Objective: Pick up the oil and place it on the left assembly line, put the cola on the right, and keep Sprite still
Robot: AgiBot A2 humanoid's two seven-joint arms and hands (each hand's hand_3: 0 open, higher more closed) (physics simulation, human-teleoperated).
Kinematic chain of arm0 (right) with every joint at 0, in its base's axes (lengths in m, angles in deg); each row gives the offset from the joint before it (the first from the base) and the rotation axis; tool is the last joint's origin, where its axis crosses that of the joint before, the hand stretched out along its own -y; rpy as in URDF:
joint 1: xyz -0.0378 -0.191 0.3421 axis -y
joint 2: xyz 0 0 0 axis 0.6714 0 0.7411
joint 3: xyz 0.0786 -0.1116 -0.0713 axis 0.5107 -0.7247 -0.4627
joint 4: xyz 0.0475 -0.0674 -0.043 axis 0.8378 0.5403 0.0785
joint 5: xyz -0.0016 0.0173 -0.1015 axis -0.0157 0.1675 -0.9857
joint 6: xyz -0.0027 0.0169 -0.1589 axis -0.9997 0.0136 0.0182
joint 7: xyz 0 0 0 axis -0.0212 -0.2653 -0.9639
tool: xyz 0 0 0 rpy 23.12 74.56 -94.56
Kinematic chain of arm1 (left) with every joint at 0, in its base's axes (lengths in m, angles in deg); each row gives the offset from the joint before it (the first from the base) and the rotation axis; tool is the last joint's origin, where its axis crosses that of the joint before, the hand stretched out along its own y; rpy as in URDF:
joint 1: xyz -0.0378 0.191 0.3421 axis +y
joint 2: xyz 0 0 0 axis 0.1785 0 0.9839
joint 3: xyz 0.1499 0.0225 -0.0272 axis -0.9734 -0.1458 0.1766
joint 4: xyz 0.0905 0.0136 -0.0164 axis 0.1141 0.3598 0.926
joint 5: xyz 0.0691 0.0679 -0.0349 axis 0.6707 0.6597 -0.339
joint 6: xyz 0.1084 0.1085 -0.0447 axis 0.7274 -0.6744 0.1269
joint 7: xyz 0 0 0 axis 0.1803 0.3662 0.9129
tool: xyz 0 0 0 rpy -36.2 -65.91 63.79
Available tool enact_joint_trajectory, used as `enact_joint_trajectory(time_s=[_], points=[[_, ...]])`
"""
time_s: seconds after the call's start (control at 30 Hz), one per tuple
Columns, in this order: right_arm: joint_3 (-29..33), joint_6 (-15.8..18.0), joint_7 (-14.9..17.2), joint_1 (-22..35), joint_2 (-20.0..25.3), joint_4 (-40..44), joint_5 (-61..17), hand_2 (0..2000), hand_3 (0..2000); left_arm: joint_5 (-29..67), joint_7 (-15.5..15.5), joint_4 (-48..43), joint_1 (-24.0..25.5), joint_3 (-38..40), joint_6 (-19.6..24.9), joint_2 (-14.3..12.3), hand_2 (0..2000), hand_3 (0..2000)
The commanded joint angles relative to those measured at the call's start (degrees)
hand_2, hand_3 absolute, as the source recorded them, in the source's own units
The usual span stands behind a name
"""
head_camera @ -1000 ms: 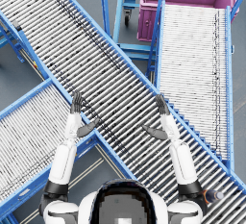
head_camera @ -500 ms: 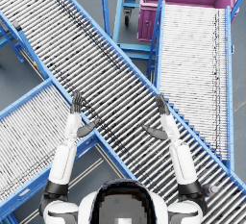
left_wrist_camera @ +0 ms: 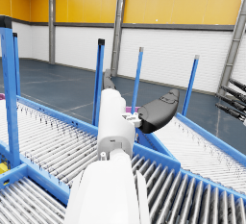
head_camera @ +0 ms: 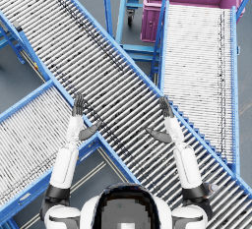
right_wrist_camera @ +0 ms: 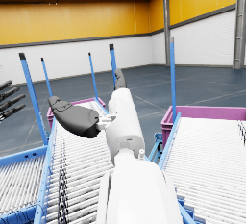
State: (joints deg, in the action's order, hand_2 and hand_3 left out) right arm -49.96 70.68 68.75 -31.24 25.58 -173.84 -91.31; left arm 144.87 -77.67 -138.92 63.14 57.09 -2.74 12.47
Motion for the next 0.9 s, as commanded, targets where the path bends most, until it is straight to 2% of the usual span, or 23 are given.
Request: enact_joint_trajectory(time_s=[0.03, 0.9], points=[[0.0, 0.0, 0.0, 0.0, 0.0, 0.0, 0.0, 0, 0, 0.0, 0.0, 0.0, 0.0, 0.0, 0.0, 0.0, 0, 0], [0.0, 0.0, 0.0, 0.0, 0.0, 0.0, 0.0, 0, 0, 0.0, 0.0, 0.0, 0.0, 0.0, 0.0, 0.0, 0, 0]])
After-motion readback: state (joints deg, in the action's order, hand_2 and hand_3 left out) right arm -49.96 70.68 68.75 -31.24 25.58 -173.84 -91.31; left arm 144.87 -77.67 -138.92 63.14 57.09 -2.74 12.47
